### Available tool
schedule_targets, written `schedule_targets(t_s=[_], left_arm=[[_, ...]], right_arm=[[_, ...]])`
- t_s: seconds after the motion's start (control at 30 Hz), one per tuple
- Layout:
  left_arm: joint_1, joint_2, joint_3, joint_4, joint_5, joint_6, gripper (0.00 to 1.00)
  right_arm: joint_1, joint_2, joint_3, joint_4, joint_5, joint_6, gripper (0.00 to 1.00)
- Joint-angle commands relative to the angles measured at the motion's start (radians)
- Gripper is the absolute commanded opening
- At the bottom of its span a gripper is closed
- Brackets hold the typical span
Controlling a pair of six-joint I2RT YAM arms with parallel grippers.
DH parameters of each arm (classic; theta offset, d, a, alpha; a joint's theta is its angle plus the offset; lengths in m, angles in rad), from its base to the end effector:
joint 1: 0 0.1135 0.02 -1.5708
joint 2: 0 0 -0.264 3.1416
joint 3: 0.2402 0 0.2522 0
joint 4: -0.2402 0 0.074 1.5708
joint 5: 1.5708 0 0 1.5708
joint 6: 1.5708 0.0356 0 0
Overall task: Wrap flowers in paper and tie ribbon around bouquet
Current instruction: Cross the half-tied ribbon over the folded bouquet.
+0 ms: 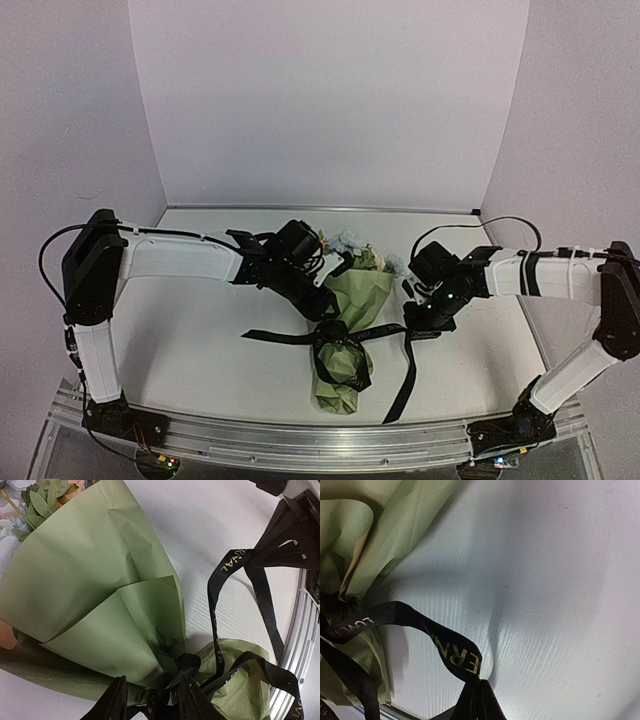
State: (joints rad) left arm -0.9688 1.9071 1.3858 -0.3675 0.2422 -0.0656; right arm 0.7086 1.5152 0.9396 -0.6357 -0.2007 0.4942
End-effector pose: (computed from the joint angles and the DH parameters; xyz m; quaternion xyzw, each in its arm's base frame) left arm 0.2296 -0.3492 0.2085 0.4446 0.8241 -0.2631 0.2323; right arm 0.2093 0.1888 0.1922 -0.1225 0.9714 0.1819 0.0909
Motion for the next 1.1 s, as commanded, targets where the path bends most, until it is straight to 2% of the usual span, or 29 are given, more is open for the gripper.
schedule_targets(t_s=[0.0, 0.47, 0.57, 0.77, 1.07], left_arm=[[-0.008, 0.025, 0.074, -0.057, 0.021, 0.04, 0.37], [-0.022, 0.082, 0.113, -0.118, 0.02, 0.064, 0.28], [-0.022, 0.075, 0.108, -0.118, 0.041, 0.064, 0.21], [-0.022, 0.015, 0.064, -0.074, 0.06, 0.064, 0.01], [-0.021, -0.053, 0.011, 0.013, 0.03, 0.041, 0.0]], right_arm=[[0.006, -0.033, -0.01, 0.022, 0.016, 0.004, 0.0], [0.008, -0.042, 0.001, 0.024, 0.0, -0.002, 0.0], [0.008, -0.045, -0.002, 0.024, -0.001, -0.01, 0.0], [0.015, -0.049, -0.012, 0.024, -0.005, -0.045, 0.0], [0.032, -0.027, -0.004, 0.009, -0.009, -0.098, 0.0]])
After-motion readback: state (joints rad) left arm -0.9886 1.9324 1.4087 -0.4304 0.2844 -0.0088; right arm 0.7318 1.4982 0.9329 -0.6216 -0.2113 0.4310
